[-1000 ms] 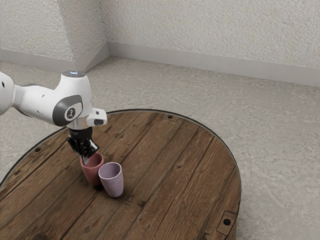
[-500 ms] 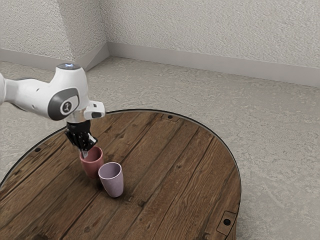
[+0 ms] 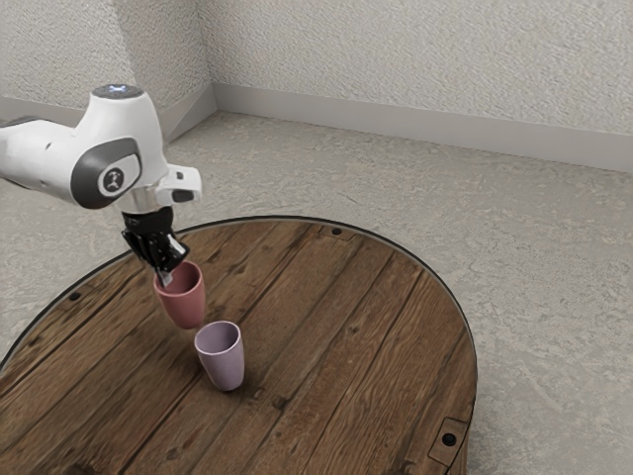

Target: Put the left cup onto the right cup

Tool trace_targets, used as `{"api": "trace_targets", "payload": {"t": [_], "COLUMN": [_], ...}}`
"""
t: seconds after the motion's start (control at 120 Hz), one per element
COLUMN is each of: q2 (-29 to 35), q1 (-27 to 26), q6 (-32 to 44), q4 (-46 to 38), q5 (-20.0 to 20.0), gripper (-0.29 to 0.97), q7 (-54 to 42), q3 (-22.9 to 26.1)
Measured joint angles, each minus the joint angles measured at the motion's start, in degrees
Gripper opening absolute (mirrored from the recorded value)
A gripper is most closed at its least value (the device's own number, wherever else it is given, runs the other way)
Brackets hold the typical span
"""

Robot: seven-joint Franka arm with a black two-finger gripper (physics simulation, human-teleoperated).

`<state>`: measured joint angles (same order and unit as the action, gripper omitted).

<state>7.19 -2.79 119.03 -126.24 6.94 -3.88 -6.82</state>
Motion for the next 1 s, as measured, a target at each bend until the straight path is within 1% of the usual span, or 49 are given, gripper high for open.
{"api": "trace_targets", "payload": {"t": [0.35,0.733,1.0], "q2": [4.53,5.05,3.59], "q1": [-0.01,-3.71,-4.83], "q6": [-3.92,-5.52,-5.64], "q4": [0.17,0.53,0.79], "q5": [0.00,-0.08,-0.15], "gripper": [-0.11,-0.11,-0.11], "q7": [-0.61,-1.02,-1.10], "q3": [1.57,1.98,2.75]}}
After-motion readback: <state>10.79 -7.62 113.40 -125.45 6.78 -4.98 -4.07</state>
